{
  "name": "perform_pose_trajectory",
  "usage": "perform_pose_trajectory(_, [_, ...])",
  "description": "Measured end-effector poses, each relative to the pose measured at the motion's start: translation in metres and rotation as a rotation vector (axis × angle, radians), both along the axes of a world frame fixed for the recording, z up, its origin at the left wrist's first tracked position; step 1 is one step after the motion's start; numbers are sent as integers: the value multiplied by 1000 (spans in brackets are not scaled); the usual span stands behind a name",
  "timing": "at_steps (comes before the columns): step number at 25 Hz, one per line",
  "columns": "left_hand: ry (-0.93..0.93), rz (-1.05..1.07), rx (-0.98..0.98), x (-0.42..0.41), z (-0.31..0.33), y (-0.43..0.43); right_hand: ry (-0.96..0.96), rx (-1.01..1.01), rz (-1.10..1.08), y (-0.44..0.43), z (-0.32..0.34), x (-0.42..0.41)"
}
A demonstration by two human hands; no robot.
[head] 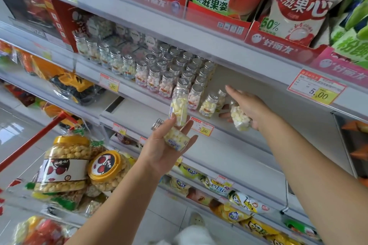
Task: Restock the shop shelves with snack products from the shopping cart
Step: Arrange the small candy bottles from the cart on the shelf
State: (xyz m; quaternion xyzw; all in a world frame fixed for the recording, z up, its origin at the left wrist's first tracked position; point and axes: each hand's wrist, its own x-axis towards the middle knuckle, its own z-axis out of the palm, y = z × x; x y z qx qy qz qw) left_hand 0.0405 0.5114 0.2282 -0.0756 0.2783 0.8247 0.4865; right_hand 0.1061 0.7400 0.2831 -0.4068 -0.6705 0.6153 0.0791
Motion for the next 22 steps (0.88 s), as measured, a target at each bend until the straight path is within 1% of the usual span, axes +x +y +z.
perform_pose_trajectory(4, [9, 5, -5, -2, 0, 2, 3, 21, 13, -7, -4, -15])
perform_pose_trajectory(14, [-30, 35, -26, -4, -3, -4, 18, -33, 8, -14, -7, -28])
perform_pose_trajectory(17, [-25, 32, -30, -5, -2, -6, -28, -61, 8, -6, -8, -30])
perform_pose_trajectory(19, [-26, 31, -32, -6, -1, -7, -73, -42, 5, -1, -8, -33])
perform_pose_trajectory(22, [-29, 31, -37, -7, 0, -7, -89, -1, 15, 1, -6, -38])
